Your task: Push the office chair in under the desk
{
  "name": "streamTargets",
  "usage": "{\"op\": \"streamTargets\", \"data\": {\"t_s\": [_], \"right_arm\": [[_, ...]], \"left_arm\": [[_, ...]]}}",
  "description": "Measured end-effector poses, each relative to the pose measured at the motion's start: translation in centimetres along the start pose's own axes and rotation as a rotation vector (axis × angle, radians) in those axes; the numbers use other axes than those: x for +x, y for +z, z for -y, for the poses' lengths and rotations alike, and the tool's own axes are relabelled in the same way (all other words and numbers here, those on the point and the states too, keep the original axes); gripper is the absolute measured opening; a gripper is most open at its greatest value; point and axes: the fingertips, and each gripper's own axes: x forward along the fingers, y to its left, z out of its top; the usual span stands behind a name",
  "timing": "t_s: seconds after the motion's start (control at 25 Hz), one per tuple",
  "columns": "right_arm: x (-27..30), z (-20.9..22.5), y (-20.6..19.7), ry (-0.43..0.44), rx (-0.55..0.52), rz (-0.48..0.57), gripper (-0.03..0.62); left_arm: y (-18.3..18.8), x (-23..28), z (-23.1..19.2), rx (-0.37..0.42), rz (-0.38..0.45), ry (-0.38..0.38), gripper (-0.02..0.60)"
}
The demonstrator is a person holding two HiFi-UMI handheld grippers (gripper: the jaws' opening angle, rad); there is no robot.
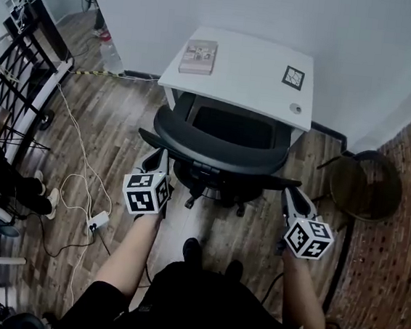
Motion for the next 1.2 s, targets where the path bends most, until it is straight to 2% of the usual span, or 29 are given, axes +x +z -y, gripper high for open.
{"op": "streamTargets", "data": {"t_s": [0.48, 0.72, 0.92, 1.2], "right_arm": [[-0.4, -0.5, -0.3, -0.101, 0.007, 0.027, 0.081], [-0.7, -1.7, -0.1, -0.155, -0.039, 0.043, 0.066], [-0.5, -4.2, 1.5, -0.158, -0.131, 0.079, 0.057], [0.6, -5.2, 1.5, -0.166, -0.12, 0.086, 0.035]], "left_arm": [[-0.4, -0.7, -0.1, 0.008, 0.012, -0.135, 0.011], [0.0, -1.2, -1.3, 0.054, 0.016, -0.19, 0.011], [0.4, -1.3, -1.1, 0.098, 0.014, -0.238, 0.011], [0.7, -0.9, -0.7, 0.146, 0.0, -0.251, 0.011]]}}
